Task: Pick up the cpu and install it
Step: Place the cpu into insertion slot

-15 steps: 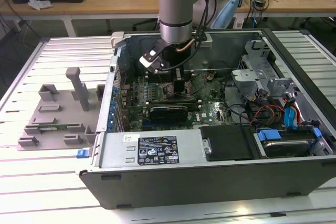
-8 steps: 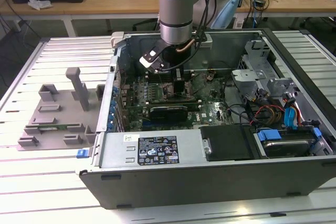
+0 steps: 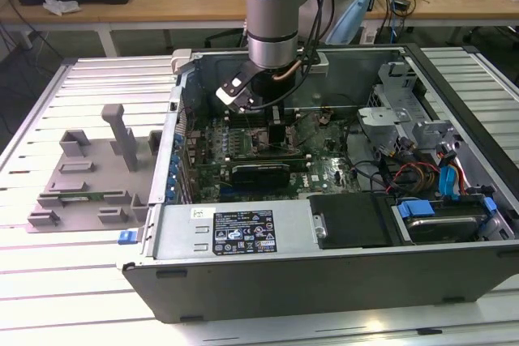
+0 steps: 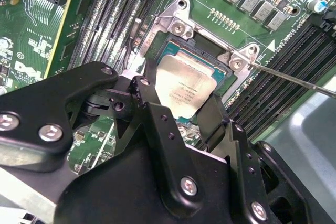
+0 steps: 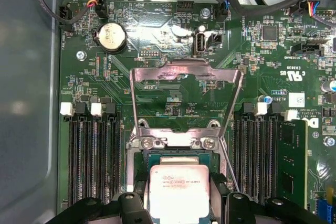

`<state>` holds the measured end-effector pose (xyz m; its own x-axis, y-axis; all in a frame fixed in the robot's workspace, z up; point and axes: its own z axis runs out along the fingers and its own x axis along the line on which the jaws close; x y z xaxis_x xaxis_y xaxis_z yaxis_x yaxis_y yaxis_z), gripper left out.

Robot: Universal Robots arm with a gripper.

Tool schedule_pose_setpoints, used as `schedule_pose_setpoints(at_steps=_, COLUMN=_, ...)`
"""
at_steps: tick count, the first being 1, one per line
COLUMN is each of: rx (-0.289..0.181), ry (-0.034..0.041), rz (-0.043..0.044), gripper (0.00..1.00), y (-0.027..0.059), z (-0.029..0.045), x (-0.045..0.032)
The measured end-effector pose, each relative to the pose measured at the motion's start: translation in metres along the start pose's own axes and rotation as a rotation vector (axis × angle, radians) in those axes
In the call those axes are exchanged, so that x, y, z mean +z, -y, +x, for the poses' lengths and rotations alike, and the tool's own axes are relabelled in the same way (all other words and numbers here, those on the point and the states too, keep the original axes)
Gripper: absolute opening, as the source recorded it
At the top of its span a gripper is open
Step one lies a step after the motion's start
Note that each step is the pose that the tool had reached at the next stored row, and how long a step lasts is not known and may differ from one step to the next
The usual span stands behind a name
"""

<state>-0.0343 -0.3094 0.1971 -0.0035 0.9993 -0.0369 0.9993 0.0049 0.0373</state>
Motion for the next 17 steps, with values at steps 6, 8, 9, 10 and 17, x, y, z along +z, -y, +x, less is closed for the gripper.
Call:
schedule_pose_setpoints(at_steps=6, rx=0.0, ry=0.0001, rz=0.0002, gripper=0.62, y=-0.0001, z=0.0, x=0.0)
schedule_pose_setpoints(at_steps=8, rx=0.0, ry=0.0002, rz=0.0004, gripper=0.62, y=-0.0001, z=-0.0001, x=-0.0007)
schedule_pose_setpoints(at_steps=9, rx=0.0, ry=0.0, rz=0.0003, gripper=0.62, y=-0.0002, z=-0.0001, x=-0.0024)
schedule_pose_setpoints(at_steps=10, rx=0.0, ry=0.0, rz=0.0002, gripper=0.62, y=-0.0003, z=-0.0002, x=-0.0049)
schedule_pose_setpoints(at_steps=17, rx=0.0, ry=-0.0002, rz=0.0001, gripper=0.62, y=-0.0007, z=-0.0005, x=-0.0153)
